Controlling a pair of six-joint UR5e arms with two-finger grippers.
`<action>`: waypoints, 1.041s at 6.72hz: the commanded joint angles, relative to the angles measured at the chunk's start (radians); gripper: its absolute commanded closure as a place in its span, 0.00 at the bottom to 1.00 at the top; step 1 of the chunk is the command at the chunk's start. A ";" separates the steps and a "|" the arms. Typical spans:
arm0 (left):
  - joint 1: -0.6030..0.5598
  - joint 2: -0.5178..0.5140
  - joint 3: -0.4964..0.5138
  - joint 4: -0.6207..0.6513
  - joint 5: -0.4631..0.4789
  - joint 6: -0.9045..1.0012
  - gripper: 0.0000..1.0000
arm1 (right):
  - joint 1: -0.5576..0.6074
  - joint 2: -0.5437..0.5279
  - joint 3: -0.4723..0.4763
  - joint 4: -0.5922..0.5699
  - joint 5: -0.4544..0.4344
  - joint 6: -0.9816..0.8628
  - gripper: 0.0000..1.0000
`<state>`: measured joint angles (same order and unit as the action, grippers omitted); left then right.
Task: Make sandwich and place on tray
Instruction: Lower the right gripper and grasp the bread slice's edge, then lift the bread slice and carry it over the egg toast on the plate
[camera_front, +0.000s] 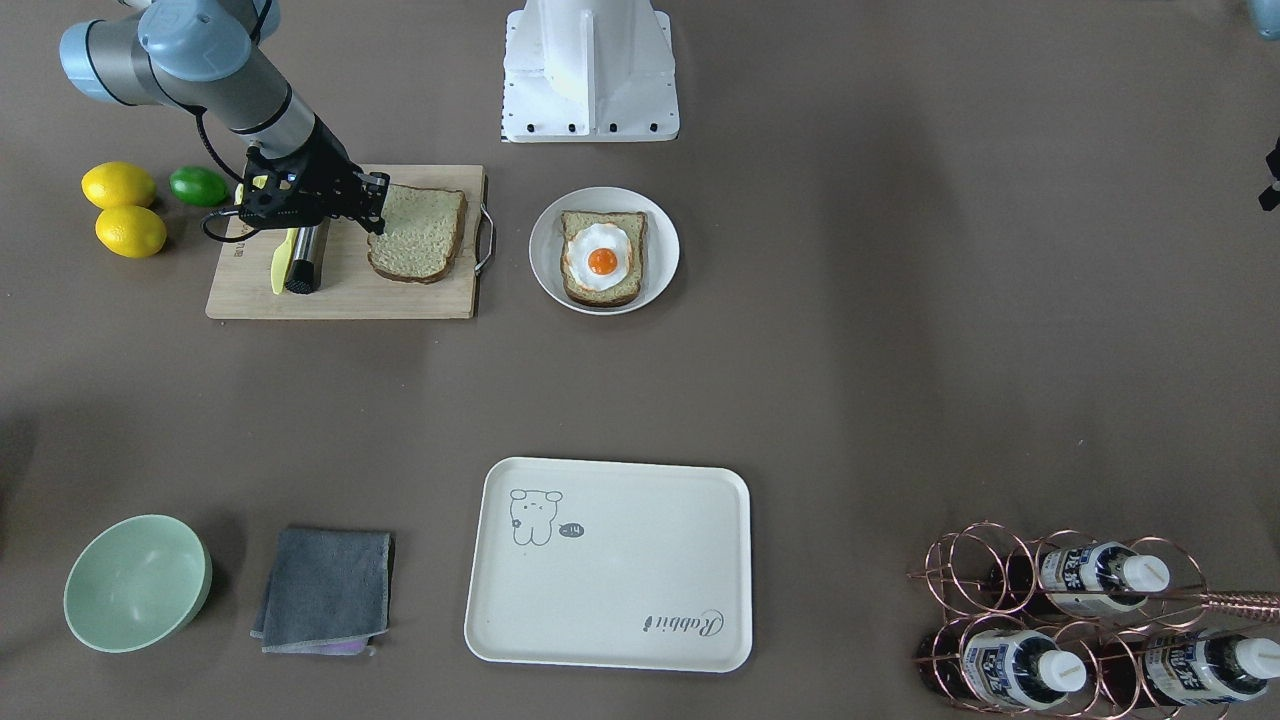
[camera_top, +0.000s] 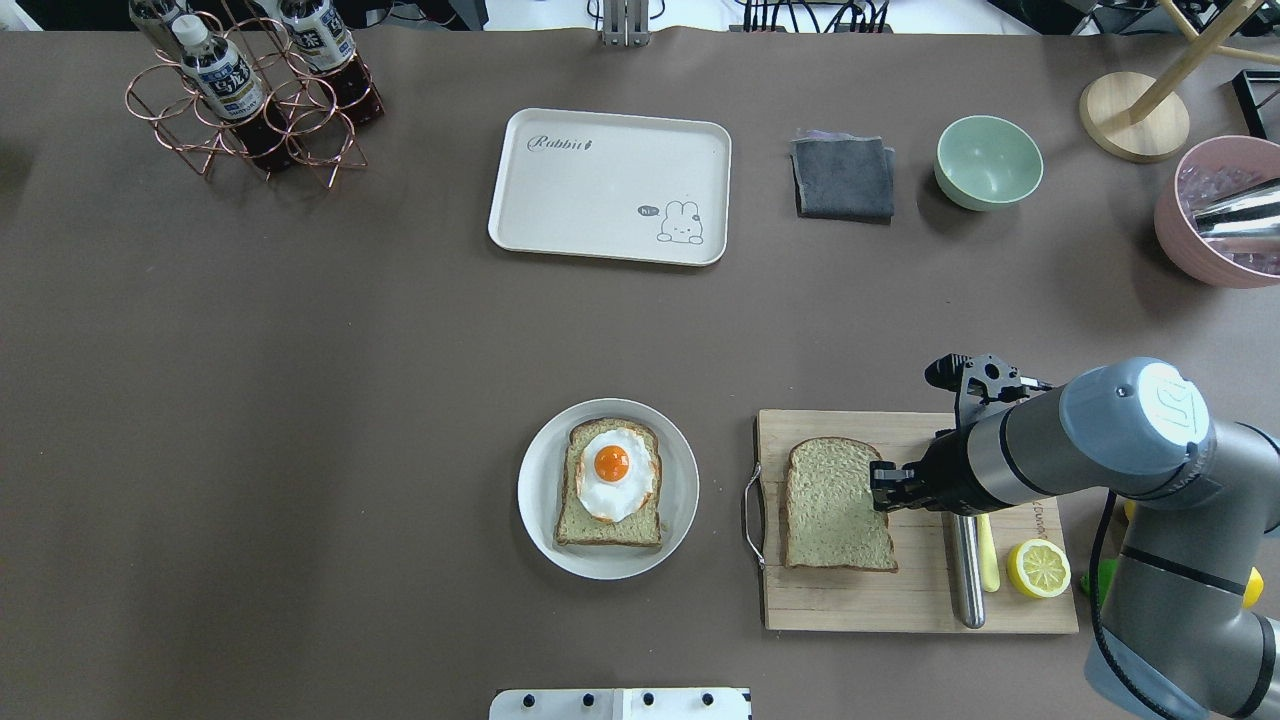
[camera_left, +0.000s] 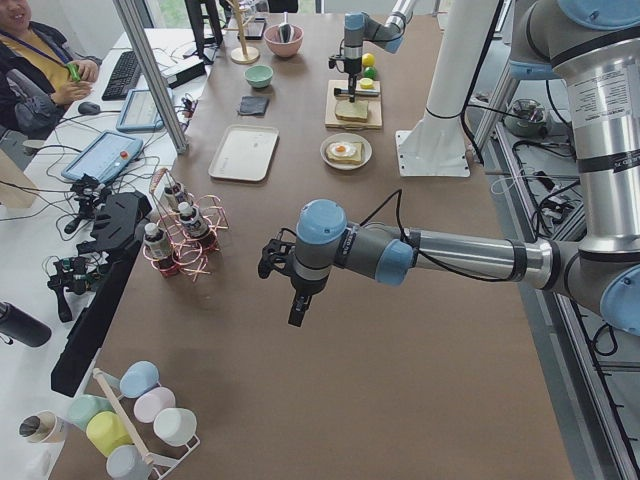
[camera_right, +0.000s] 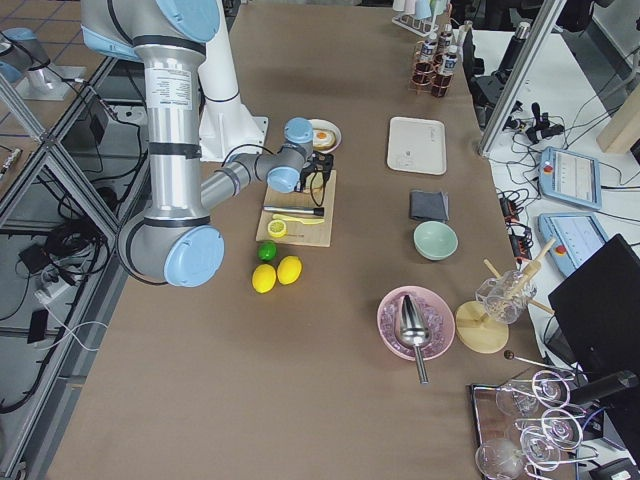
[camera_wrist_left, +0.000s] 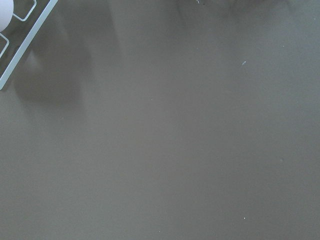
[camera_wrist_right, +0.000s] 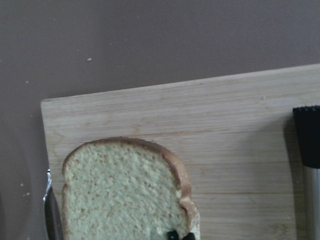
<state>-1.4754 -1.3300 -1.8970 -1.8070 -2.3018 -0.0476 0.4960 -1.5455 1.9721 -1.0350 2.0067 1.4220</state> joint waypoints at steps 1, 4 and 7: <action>-0.002 0.002 -0.005 0.000 -0.001 0.000 0.02 | 0.032 0.008 0.020 0.059 0.038 0.003 1.00; -0.002 0.002 -0.007 0.000 -0.001 0.000 0.02 | 0.020 0.144 -0.022 0.092 0.043 0.102 1.00; -0.002 0.000 -0.007 0.000 -0.001 0.000 0.02 | -0.040 0.299 -0.094 0.093 0.029 0.193 1.00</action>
<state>-1.4772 -1.3297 -1.9045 -1.8071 -2.3025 -0.0469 0.4814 -1.3058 1.9166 -0.9428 2.0409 1.5895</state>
